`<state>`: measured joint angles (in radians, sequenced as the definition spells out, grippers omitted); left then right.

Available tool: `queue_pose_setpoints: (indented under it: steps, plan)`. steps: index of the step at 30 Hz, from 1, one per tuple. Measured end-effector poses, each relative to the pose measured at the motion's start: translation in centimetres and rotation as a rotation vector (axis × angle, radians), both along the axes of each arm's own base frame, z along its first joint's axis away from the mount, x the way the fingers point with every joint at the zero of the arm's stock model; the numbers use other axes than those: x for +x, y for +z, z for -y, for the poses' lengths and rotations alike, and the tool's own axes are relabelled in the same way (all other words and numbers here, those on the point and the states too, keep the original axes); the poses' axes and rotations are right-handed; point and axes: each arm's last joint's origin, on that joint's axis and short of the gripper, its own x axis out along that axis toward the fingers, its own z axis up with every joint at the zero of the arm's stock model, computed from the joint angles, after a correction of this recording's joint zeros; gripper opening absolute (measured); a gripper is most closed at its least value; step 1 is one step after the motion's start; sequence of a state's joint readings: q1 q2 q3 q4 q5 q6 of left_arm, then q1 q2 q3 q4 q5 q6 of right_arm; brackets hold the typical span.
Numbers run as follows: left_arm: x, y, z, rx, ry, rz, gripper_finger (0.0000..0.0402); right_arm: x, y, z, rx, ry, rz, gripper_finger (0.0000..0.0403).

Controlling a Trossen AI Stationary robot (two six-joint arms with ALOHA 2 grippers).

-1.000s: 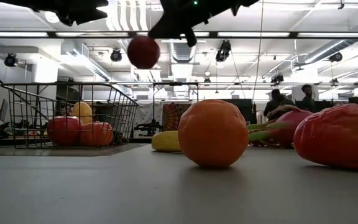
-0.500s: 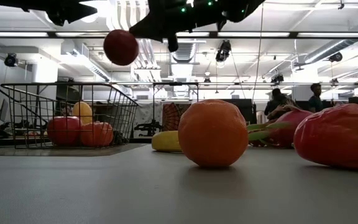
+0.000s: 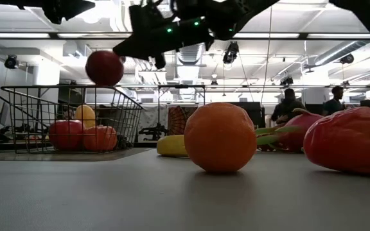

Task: Build produce basket
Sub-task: Put the red pomegranate into the gold wire basket

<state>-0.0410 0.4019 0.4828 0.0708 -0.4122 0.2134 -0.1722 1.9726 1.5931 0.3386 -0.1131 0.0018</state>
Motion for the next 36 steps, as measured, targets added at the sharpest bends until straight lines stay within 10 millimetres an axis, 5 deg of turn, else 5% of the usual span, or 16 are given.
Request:
queue_pose_setpoints:
  steps: [17,36]
  plan:
    - [0.0,-0.1,0.0,0.001,0.001,-0.008,0.0352,5.0,-2.5,0.6,-0.117,0.066,-0.365,0.0012]
    - [-0.2,0.0,0.0,0.002,0.002,0.0,0.0352,5.4,-3.3,-0.2,-0.085,0.128,-0.396,0.0013]
